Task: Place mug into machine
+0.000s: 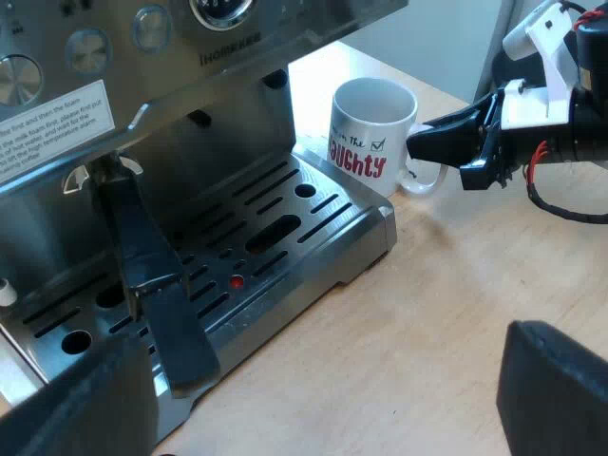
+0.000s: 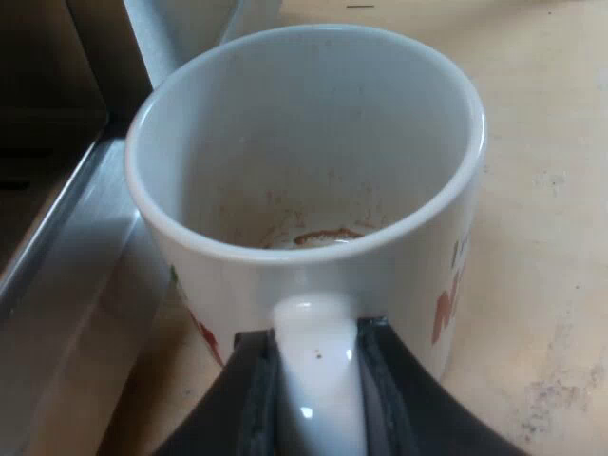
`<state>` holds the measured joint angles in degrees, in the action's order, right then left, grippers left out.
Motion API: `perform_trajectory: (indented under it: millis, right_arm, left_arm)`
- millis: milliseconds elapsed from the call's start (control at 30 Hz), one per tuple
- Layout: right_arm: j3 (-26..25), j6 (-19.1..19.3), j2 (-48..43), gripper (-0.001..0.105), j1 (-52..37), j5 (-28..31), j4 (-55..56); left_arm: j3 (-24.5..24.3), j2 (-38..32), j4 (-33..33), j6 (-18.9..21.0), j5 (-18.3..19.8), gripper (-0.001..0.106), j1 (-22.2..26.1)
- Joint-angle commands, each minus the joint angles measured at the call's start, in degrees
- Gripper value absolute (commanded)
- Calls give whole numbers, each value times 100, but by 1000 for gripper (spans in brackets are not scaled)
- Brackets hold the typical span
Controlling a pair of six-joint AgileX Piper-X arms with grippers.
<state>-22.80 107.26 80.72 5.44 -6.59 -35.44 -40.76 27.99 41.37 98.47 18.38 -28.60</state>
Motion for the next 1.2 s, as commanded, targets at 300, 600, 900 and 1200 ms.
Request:
perform_trajectory:
  millis: [300, 600, 900, 1200]
  right_arm:
    - [-23, 50, -728, 0, 8, -111, 611]
    - [-23, 50, -1727, 0, 8, -95, 1709]
    - [-23, 50, -3053, 0, 8, -95, 2872]
    - [-23, 50, -4528, 0, 8, -114, 4306]
  left_arm:
    - [-39, -15, -105, 49, 34, 79, -24]
    - [-39, -15, -105, 49, 34, 79, -24]
    - [-39, -15, -105, 49, 34, 79, -24]
    - [-39, -15, -105, 49, 34, 79, -24]
